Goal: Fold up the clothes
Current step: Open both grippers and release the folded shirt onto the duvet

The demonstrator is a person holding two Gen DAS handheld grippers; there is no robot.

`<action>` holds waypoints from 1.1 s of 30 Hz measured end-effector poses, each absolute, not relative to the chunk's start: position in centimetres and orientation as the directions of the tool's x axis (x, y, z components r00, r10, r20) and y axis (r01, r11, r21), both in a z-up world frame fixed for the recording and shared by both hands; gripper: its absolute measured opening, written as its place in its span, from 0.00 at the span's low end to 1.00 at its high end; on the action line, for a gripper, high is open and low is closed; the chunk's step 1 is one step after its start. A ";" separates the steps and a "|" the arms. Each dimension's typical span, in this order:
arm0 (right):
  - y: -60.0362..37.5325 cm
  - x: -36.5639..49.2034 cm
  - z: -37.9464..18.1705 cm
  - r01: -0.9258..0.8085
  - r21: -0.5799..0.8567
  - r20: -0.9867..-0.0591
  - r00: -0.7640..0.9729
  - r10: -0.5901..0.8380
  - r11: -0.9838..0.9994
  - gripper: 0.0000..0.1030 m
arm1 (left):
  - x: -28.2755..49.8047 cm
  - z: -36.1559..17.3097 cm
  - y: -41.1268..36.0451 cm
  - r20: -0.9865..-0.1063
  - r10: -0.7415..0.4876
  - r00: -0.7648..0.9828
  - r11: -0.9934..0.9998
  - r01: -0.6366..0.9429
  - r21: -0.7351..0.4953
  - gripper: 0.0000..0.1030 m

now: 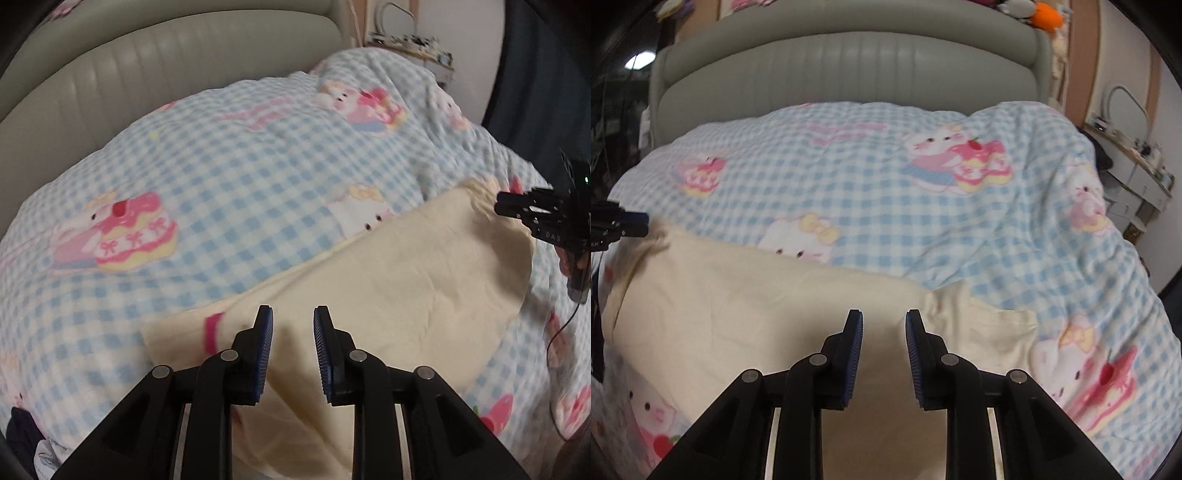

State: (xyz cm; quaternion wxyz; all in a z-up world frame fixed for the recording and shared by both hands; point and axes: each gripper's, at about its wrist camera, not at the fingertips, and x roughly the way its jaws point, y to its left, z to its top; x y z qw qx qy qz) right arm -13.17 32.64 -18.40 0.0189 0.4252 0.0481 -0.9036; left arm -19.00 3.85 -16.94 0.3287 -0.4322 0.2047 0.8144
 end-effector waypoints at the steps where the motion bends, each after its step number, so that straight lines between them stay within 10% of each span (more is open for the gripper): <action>1: 32.5 -13.3 -19.3 0.072 -0.078 -0.785 -0.619 0.017 -0.994 0.22 | -18.9 -18.2 4.2 -0.852 0.315 -0.418 -0.704 -0.705 0.086 0.20; 4: 35.7 -13.3 -20.9 -0.046 -0.080 -0.809 -0.581 0.092 -0.996 0.19 | -19.7 -21.6 3.2 -0.864 0.150 -0.481 -0.760 -0.615 0.210 0.20; 21: 43.2 -5.0 -19.0 -0.296 0.062 -0.840 -0.531 0.110 -0.953 0.52 | -8.3 -18.2 1.9 -0.870 0.365 -0.333 -0.692 -0.722 -0.014 0.20; 33: 47.2 -4.0 -22.1 -0.379 0.424 -0.833 -0.519 -0.191 -0.822 0.61 | -6.4 -17.8 -3.1 -0.844 0.438 -0.309 -0.789 -0.582 -0.196 0.20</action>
